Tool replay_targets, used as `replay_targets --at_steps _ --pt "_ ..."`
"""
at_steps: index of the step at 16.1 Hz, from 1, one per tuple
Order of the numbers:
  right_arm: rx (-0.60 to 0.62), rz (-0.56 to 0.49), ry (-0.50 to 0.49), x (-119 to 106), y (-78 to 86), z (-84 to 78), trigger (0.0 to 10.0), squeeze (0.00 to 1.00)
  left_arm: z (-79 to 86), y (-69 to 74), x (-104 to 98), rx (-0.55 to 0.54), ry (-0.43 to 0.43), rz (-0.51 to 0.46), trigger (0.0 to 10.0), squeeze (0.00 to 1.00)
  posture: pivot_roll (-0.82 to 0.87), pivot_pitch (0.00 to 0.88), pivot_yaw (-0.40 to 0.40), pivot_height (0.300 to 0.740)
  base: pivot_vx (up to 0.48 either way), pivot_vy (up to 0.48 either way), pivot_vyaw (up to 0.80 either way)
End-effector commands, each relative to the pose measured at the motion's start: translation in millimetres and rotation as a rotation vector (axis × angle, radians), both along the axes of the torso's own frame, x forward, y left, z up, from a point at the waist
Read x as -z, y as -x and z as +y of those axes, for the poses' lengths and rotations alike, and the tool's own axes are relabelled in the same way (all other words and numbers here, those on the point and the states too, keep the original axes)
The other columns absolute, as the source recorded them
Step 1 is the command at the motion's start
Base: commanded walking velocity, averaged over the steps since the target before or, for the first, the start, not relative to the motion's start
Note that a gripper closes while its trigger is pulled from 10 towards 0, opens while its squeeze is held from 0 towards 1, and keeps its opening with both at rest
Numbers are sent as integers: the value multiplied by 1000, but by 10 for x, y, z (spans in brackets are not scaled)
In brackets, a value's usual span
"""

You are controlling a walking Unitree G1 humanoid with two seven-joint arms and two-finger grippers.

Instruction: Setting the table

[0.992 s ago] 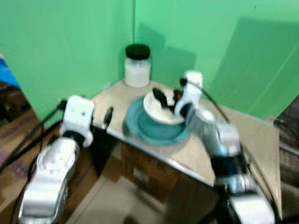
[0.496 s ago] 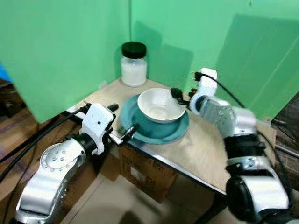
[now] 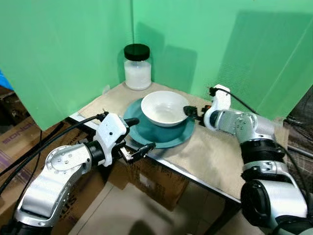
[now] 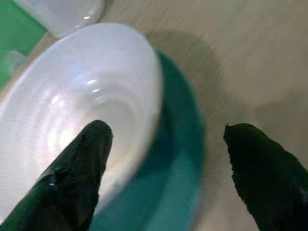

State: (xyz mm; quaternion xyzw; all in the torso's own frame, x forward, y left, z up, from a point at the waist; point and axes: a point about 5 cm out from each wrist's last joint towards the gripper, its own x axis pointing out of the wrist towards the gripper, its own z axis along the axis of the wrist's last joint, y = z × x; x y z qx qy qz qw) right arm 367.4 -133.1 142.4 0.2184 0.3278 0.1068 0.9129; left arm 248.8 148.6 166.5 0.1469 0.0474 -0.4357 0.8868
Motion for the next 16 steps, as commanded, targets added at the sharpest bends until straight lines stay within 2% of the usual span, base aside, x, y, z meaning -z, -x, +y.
replay_targets --at_steps 1,2,3,5,10,16 --pt "-12 5 -32 -47 -11 56 3098 0 21 14 29 4 -5 13 10000 0 10 0 -5 740 0 0 0" --pt "-15 8 -40 -45 -9 75 2941 0 28 22 36 4 -6 17 10000 0 11 0 -6 740 0 0 0" --pt "-21 18 -50 -32 -12 103 1294 0 38 44 58 3 -9 22 10000 0 18 0 -16 740 0 0 0" --pt "-26 26 -56 -24 -16 140 157 0 52 72 77 -7 -12 23 10000 0 22 0 -22 740 0 0 0" --pt "-40 36 -68 -33 -26 187 0 0 76 141 113 -26 -17 29 10000 0 31 0 -40 740 0 0 0" --pt "-46 42 -73 -23 -35 200 0 0 89 155 130 -37 -23 29 10000 0 34 0 -44 740 0 0 0"
